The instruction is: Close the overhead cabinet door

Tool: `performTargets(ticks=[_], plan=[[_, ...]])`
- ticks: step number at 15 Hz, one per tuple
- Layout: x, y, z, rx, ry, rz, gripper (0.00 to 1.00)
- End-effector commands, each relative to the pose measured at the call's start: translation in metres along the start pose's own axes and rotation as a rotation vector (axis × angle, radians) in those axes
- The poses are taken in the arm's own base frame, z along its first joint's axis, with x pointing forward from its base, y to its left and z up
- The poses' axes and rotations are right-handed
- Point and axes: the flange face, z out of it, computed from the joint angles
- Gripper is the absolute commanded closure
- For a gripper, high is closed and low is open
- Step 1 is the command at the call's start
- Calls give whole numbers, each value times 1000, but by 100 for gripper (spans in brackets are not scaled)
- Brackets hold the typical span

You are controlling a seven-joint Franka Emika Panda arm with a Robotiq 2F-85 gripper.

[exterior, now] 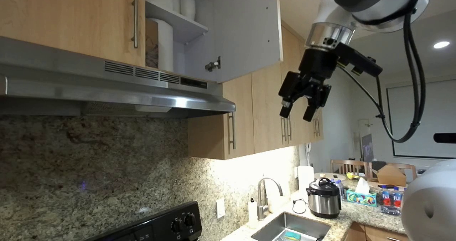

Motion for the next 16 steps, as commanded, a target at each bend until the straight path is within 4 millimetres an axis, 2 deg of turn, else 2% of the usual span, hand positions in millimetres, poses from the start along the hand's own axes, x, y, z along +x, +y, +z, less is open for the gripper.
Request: performTargets(ticks=[1,6,11,15,16], plan=[[1,10,-45,-7,168,95,0],[14,16,-116,-79,402,224,0],[29,31,-185,-152,598,395,0],[40,47,-218,-165,771,541,0],[28,38,-211,-140,720,467,0]])
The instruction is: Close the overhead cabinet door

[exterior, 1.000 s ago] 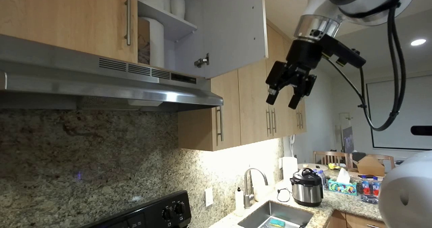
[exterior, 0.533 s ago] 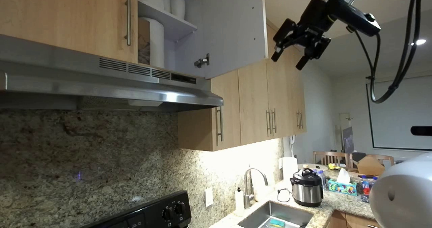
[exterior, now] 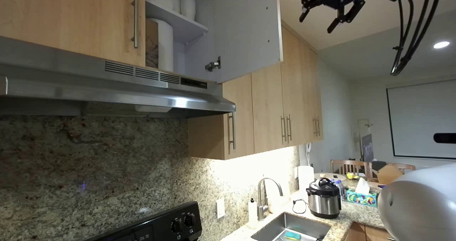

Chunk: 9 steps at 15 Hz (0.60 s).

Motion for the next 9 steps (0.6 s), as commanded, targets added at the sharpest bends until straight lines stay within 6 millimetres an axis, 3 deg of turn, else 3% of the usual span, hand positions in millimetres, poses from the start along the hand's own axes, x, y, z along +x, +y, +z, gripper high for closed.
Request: performTargets(ticks=[1,6,9], plan=[[6,2,0,-11,21,21,0],[11,4,2,-25,31,42,0],[26,5,0,-5,0,14,0]])
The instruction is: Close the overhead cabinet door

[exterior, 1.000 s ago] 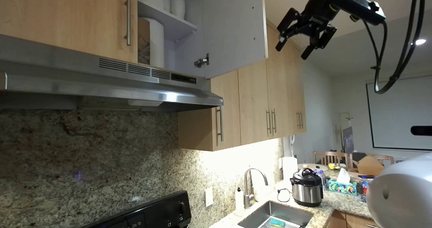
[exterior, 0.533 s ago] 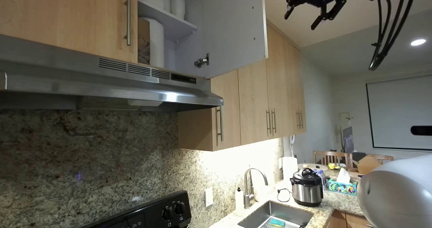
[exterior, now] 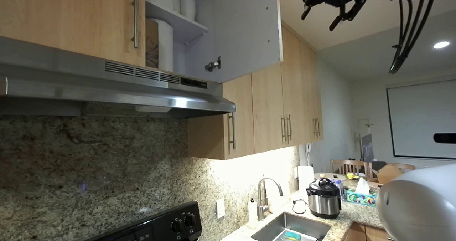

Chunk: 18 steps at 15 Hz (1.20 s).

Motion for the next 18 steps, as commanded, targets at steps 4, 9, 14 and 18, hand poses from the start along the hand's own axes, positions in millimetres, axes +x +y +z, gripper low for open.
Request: performTargets(ticks=[4,9,14,18], plan=[[41,7,-2,35,-89,-54,0],[83,18,17,45,-169,-78,0],[89,16,31,69,-195,-71,0],[89,17,28,69,-188,-69,0]])
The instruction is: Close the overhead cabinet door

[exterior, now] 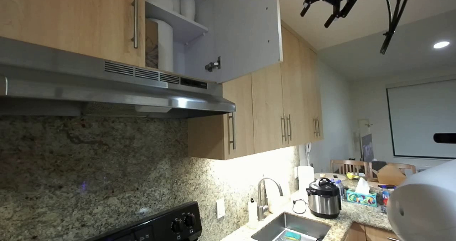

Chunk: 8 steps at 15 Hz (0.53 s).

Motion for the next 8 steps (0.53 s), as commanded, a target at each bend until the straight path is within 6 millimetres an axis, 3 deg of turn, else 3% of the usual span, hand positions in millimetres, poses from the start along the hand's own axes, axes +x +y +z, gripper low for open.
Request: performTargets(ticks=[1,8], plan=[[0,0,-2,1,2,0,0],[9,-10,4,21,-1,-40,0]])
